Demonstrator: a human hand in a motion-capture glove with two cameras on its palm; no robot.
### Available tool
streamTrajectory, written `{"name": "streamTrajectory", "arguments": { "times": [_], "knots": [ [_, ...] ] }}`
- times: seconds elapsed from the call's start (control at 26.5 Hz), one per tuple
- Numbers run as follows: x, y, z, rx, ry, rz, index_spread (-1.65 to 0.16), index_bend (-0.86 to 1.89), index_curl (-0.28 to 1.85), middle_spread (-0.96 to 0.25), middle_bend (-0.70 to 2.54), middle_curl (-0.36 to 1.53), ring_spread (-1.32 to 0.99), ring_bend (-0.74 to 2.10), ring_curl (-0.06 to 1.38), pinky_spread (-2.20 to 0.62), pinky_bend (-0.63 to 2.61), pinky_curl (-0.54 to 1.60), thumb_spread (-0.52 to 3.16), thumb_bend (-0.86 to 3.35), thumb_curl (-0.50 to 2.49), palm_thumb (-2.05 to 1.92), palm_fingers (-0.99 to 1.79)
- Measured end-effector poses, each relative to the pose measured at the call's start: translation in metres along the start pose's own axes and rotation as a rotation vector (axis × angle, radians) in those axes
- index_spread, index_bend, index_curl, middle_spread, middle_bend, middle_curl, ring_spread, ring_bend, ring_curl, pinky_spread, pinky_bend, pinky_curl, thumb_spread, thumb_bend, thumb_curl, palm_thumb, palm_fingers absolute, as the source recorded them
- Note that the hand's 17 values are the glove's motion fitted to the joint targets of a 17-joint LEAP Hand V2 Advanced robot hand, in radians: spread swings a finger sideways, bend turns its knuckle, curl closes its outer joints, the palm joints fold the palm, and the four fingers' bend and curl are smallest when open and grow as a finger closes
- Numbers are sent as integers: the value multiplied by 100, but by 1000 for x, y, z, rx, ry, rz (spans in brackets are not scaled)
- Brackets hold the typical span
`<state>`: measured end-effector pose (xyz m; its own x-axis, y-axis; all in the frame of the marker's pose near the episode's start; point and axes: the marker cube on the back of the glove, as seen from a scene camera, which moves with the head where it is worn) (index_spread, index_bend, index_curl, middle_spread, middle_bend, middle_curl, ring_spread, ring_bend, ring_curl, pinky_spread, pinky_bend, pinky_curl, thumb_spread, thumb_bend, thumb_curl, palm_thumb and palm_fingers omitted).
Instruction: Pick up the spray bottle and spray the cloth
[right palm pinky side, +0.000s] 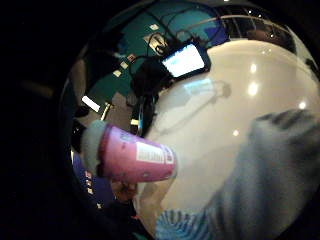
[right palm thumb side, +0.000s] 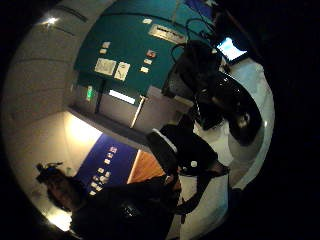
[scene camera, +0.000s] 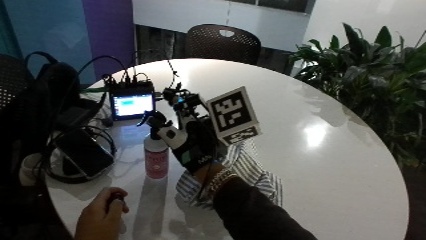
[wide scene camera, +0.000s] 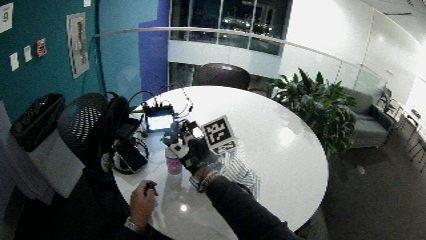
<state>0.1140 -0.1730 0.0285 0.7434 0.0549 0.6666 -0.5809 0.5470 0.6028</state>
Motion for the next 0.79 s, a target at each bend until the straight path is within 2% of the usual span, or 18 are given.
{"name": "streamTrajectory", "arguments": {
  "times": [0.11,0.19,0.53,0.79],
  "knots": [
    [-17,9,-30,30,78,-115,-31,13,49,-10,33,40,-13,39,39,3,43,40,113,-2,23,46,45],
    [-25,18,-43,-13,115,-179,-32,13,45,-10,30,39,-13,36,36,5,42,38,111,-2,23,46,46],
    [-45,90,-64,-485,363,-344,-39,18,41,-13,23,36,-14,28,32,10,31,35,107,-4,23,38,34],
    [-47,126,-59,-616,443,-413,-45,22,40,-17,21,35,-18,22,29,10,21,31,108,-2,23,37,44]
  ]
}}
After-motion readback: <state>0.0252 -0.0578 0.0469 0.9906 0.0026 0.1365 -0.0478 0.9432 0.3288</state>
